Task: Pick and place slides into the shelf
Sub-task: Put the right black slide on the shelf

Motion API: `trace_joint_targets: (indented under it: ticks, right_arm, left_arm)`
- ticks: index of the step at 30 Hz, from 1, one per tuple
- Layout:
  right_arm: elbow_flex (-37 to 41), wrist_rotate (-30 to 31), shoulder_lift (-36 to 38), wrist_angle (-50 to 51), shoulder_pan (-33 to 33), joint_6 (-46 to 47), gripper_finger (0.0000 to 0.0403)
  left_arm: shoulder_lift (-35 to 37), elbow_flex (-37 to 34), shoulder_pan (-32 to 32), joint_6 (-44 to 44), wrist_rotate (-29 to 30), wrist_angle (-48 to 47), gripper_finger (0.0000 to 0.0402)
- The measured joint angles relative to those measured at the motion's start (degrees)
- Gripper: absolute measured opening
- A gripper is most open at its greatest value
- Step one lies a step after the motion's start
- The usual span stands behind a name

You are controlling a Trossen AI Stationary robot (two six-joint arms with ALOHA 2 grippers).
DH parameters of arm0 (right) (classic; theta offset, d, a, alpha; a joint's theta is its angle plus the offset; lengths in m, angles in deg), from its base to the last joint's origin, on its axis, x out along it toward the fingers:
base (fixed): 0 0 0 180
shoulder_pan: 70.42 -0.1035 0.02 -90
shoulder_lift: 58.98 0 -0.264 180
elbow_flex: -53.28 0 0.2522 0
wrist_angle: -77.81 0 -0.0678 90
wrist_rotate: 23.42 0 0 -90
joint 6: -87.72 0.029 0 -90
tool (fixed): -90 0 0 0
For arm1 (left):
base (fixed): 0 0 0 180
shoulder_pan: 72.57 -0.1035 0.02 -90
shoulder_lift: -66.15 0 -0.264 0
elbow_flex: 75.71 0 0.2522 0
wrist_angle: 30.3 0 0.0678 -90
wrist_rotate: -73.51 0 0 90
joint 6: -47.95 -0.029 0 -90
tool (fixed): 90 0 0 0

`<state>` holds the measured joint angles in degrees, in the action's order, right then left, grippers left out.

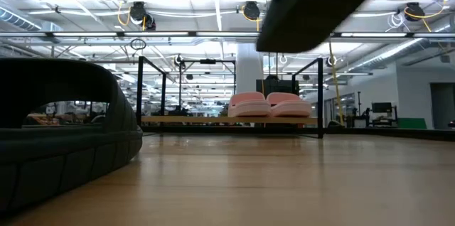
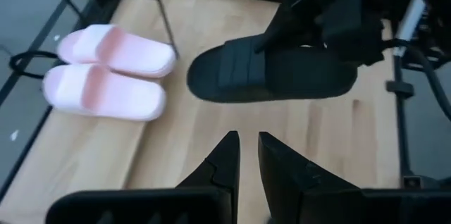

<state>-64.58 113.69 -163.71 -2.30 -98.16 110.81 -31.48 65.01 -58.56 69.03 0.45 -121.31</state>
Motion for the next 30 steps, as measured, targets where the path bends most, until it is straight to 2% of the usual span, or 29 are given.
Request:
trace_joint_targets:
  ticks: [4, 9, 17, 22, 30]
  right_arm:
    - [-3.2, 3.7, 0.0, -3.2, 6.8, -9.8, 0.0001]
    - [-4.4, 3.7, 0.0, -15.4, 16.3, -23.5, 0.0000]
    - [-4.4, -4.0, 0.0, -40.1, 28.1, -46.0, 0.0000]
    - [-4.4, -9.5, 0.0, -48.2, 34.1, -51.0, 0.0000]
    - [1.0, -17.6, -0.3, -58.6, 40.9, -51.5, 0.0000]
  left_arm:
    - [2.1, 0.0, -2.6, -0.4, 2.1, -0.1, 0.0051]
    - [4.9, 0.0, -6.4, -1.6, 5.9, 0.6, 0.0051]
    - [8.8, 0.0, -11.2, -1.7, 8.2, 1.1, 0.0051]
    - [9.8, 0.0, -13.3, -2.6, 9.0, 1.1, 0.0051]
    - [10.3, 0.0, -17.4, -5.9, 9.2, 1.4, 0.0051]
